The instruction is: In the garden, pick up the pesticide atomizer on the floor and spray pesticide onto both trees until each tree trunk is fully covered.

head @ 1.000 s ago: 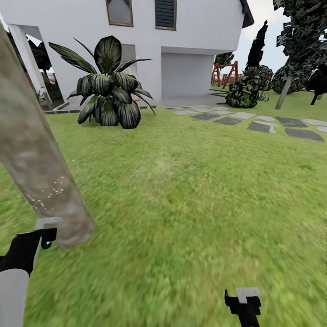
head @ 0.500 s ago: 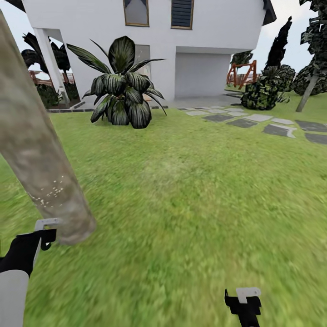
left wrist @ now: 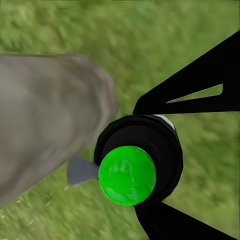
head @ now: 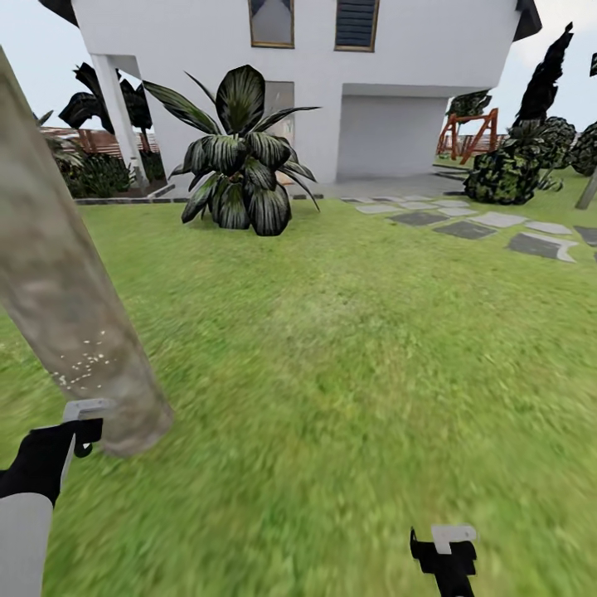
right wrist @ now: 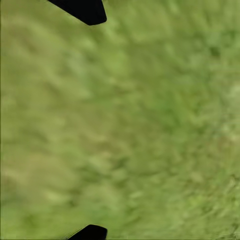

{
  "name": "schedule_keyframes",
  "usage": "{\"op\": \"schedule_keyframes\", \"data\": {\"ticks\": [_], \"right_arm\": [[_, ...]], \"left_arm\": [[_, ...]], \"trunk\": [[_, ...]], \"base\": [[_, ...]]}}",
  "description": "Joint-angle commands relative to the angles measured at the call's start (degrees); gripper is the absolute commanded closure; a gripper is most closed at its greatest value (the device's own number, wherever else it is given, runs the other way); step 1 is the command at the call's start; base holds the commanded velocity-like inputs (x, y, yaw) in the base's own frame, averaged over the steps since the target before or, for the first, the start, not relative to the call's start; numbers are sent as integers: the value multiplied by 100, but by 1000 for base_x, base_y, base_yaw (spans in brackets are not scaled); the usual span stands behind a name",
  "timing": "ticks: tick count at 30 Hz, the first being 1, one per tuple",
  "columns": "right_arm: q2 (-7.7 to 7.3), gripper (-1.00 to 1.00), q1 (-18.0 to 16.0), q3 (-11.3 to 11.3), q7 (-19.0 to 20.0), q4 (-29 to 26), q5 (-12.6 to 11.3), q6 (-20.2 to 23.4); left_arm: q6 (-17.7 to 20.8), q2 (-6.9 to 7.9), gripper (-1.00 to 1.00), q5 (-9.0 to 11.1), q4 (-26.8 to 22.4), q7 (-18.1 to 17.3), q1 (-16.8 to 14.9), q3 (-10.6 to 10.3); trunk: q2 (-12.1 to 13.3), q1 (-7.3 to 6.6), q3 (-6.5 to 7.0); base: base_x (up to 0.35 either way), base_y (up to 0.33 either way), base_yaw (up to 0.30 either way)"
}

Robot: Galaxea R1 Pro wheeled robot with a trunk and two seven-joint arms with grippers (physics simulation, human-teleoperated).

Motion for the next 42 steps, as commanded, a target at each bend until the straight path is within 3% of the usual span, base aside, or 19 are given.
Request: {"op": "schedule_keyframes", "data": {"ticks": [1,13,19,22,31,32,34,35,39,41,42], "right_arm": [[0,-100,0,3,0,2,0,0],[0,-100,0,0,0,3,0,0],[0,-100,0,0,0,0,0,0],[0,-100,1,0,0,1,0,0],[0,-100,0,7,0,3,0,0],[0,-100,0,6,-4,3,0,0],[0,-100,0,1,-8,2,0,0],[0,-100,0,2,-8,3,0,0],[0,-100,0,0,-9,3,0,0],[0,-100,0,0,-9,3,0,0],[0,-100,0,5,-9,3,0,0]], "left_arm": [[0,0,100,-1,0,0,-1,-1],[0,-1,100,-1,-2,0,-2,-3],[-36,22,100,-5,129,32,138,108],[-265,0,100,4,97,78,277,80],[-349,-44,100,25,71,97,293,142],[-469,-64,100,22,99,98,292,187],[-764,-75,100,6,133,98,296,565],[-807,-73,100,2,137,98,297,660],[-925,-87,100,-33,179,100,307,734],[-1177,-144,100,5,344,422,309,723],[-1275,-341,100,16,451,915,302,712]], "trunk": [[0,0,0],[0,0,0],[0,0,0],[0,0,0],[0,0,0],[0,0,0],[0,0,0],[0,0,0],[0,0,0],[0,0,0],[0,0,0]], "base": [[245,-173,277],[215,-197,267],[106,-256,27],[93,-263,0],[-13,-269,2],[-105,-272,95],[-113,-177,222],[-52,-61,261],[-11,-13,274],[-1,-1,277],[0,0,278]]}}
